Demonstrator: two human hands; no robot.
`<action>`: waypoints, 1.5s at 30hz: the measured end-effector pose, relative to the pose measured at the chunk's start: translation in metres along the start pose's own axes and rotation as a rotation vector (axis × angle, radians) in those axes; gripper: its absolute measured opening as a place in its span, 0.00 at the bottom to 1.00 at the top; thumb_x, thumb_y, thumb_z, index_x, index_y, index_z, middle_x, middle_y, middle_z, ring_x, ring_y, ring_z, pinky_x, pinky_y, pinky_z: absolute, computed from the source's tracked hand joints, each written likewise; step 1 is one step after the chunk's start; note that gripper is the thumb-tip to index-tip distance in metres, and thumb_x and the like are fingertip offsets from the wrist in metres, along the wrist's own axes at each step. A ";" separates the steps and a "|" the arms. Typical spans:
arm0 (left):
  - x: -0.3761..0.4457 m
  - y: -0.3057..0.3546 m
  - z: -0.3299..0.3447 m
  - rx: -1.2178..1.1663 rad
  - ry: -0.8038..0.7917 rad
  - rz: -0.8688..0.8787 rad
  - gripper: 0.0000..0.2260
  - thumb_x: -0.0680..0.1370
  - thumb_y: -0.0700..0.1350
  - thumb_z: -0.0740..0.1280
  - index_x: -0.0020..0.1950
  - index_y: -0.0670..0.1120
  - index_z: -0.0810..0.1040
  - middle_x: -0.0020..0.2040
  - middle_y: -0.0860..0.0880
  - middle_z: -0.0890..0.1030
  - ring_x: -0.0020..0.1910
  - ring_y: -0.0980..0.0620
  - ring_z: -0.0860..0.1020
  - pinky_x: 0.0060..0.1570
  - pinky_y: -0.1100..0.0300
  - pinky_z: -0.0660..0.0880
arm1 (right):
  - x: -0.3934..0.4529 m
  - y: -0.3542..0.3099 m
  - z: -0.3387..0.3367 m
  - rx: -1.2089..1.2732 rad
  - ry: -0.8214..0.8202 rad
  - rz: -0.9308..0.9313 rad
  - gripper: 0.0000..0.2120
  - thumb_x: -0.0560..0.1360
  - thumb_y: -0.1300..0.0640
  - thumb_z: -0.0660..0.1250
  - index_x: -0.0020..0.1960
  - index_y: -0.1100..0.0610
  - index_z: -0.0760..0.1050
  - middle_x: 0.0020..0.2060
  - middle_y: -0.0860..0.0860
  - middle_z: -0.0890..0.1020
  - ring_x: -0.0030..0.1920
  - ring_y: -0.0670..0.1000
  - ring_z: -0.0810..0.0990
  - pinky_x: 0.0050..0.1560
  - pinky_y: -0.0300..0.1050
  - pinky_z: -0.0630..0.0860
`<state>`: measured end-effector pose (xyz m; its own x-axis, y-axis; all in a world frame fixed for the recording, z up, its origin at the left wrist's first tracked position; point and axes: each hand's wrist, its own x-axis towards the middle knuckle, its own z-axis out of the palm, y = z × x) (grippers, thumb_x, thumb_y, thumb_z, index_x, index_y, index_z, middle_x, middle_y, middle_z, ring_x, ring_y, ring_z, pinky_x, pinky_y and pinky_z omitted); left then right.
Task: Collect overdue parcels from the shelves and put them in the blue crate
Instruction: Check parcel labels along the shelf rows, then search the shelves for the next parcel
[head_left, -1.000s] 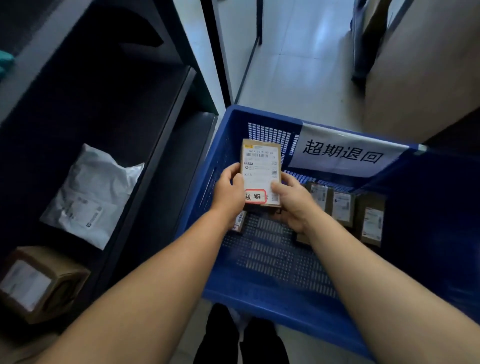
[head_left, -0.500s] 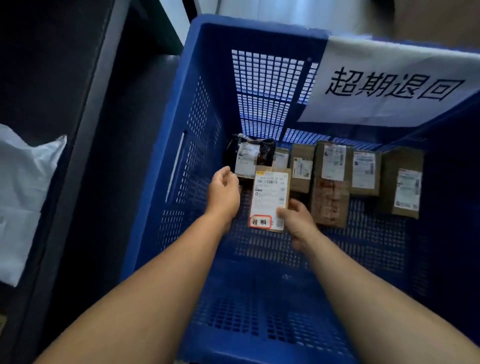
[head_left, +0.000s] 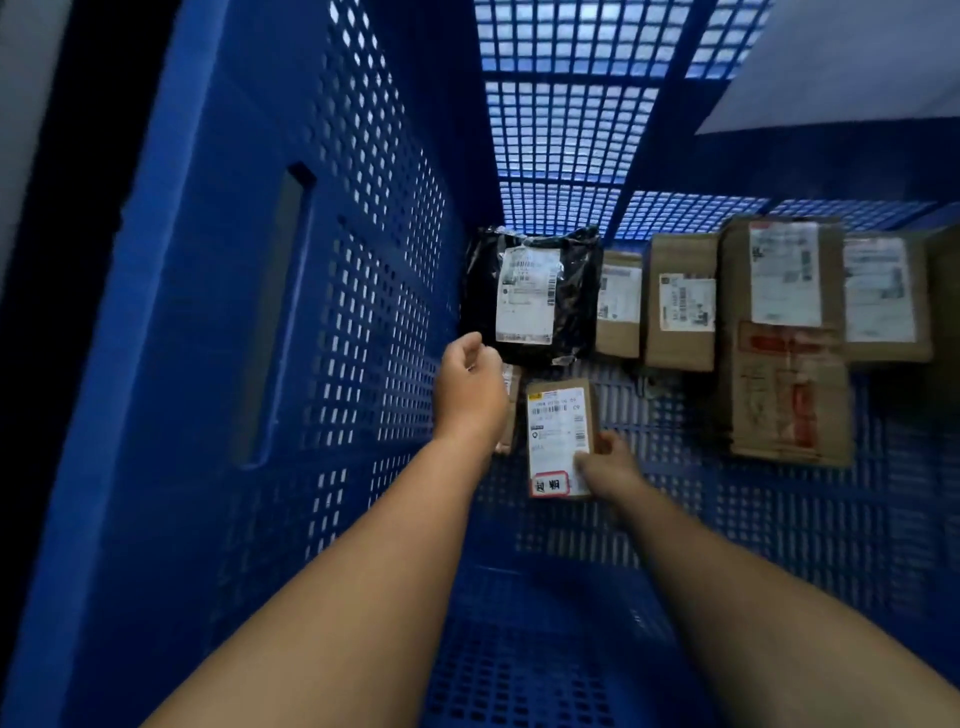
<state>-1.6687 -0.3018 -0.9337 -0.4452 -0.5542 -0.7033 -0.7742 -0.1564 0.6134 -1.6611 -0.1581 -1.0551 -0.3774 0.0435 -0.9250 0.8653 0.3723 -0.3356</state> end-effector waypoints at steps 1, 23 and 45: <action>0.005 -0.004 -0.001 -0.013 -0.001 0.000 0.15 0.80 0.47 0.58 0.67 0.53 0.69 0.62 0.45 0.78 0.61 0.40 0.77 0.62 0.40 0.73 | 0.006 0.001 0.005 -0.006 0.002 -0.005 0.23 0.79 0.69 0.59 0.72 0.60 0.62 0.64 0.61 0.76 0.50 0.61 0.81 0.42 0.51 0.79; -0.122 0.094 -0.034 -0.126 0.036 0.123 0.18 0.81 0.48 0.58 0.71 0.49 0.69 0.64 0.51 0.75 0.55 0.55 0.74 0.54 0.59 0.69 | -0.168 -0.127 -0.059 -0.037 -0.005 -0.227 0.25 0.83 0.45 0.51 0.78 0.49 0.57 0.76 0.52 0.61 0.73 0.58 0.63 0.65 0.54 0.64; -0.391 0.288 -0.216 -0.583 0.346 0.465 0.15 0.82 0.48 0.58 0.67 0.44 0.72 0.56 0.51 0.79 0.56 0.55 0.77 0.57 0.60 0.73 | -0.577 -0.289 -0.052 -0.038 -0.295 -0.864 0.19 0.81 0.46 0.55 0.62 0.57 0.75 0.58 0.55 0.79 0.61 0.55 0.76 0.60 0.52 0.71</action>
<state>-1.6202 -0.3064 -0.4043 -0.4254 -0.8729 -0.2390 -0.1442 -0.1953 0.9701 -1.7104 -0.2424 -0.4149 -0.7849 -0.5012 -0.3643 0.3075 0.1955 -0.9313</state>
